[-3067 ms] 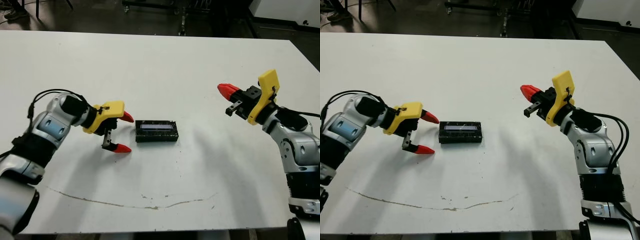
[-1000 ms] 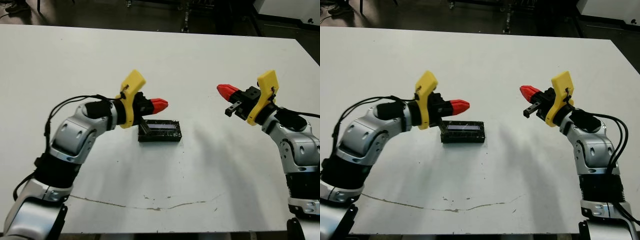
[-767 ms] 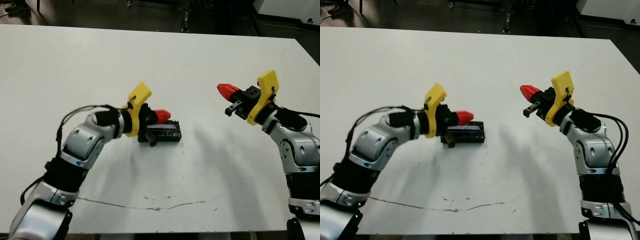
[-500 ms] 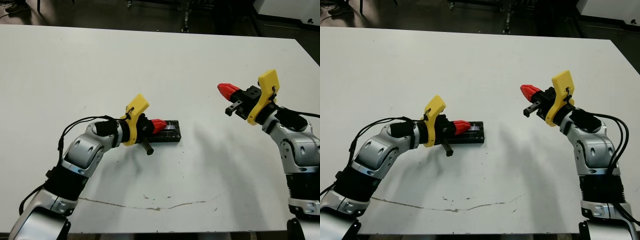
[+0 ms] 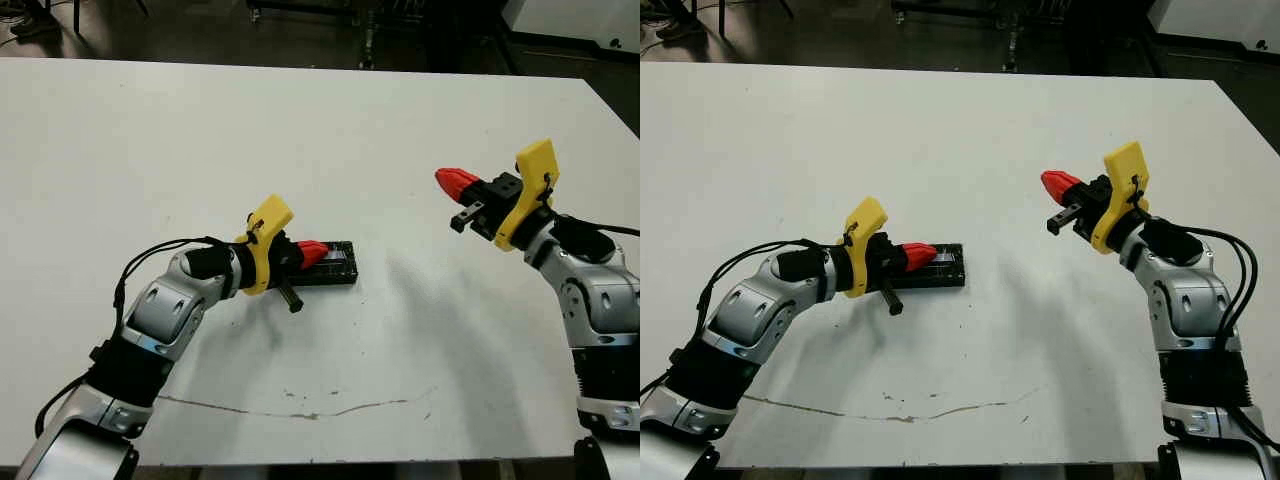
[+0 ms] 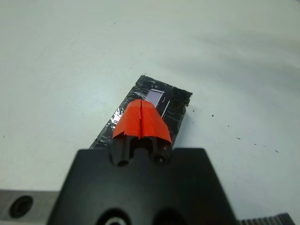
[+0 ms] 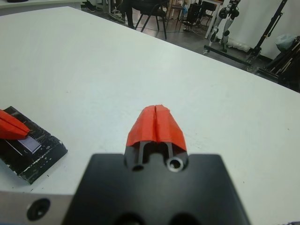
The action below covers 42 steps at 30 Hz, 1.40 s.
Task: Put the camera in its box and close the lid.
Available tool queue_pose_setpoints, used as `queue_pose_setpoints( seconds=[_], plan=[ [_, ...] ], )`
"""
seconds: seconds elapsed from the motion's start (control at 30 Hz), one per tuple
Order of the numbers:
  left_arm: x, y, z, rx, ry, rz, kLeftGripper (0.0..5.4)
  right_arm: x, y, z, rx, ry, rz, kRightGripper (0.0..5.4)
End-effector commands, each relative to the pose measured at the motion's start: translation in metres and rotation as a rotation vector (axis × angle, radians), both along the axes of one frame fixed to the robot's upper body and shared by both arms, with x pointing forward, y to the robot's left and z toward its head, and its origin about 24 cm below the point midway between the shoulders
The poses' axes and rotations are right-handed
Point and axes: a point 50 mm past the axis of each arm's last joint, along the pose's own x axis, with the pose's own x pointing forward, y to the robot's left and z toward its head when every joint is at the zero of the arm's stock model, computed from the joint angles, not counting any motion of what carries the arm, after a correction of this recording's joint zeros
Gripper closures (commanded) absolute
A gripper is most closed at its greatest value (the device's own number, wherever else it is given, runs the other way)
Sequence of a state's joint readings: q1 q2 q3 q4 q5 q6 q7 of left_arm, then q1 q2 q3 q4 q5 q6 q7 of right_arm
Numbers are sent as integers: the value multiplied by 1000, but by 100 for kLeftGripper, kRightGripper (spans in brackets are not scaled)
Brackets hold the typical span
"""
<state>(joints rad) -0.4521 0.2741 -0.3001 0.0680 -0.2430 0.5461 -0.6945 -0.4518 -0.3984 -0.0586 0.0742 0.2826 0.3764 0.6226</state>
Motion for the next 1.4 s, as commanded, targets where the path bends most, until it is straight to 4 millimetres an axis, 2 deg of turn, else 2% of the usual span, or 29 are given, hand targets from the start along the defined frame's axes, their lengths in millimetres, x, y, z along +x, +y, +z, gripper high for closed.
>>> queue_pose_setpoints(
  seconds=[0.03,0.3,0.4,0.53,0.73,0.87,0.97,1.13,1.4],
  plan=[
    [-10,19,-35,114,160,69,539,-3,-6,-4,-12,24,-19,540],
    [-8,19,-27,120,142,81,539,-2,-6,-4,-13,23,-16,540],
    [-6,20,-18,86,107,80,539,-2,-5,-4,-11,19,-12,540],
    [-2,25,13,-21,45,111,539,-2,-5,-4,0,17,-24,540],
    [-5,46,73,-181,-264,244,539,-6,-4,-1,48,-15,-65,540],
    [-10,68,92,-251,-412,385,539,-12,-3,2,118,-69,-98,540],
    [-15,81,94,-275,-540,534,539,-18,0,2,137,-79,-159,540],
    [-21,93,79,-324,-671,795,539,-30,10,-7,169,-102,-252,540],
    [-31,97,45,-388,-697,1058,539,-40,26,-23,141,-125,-351,540]
  ],
)
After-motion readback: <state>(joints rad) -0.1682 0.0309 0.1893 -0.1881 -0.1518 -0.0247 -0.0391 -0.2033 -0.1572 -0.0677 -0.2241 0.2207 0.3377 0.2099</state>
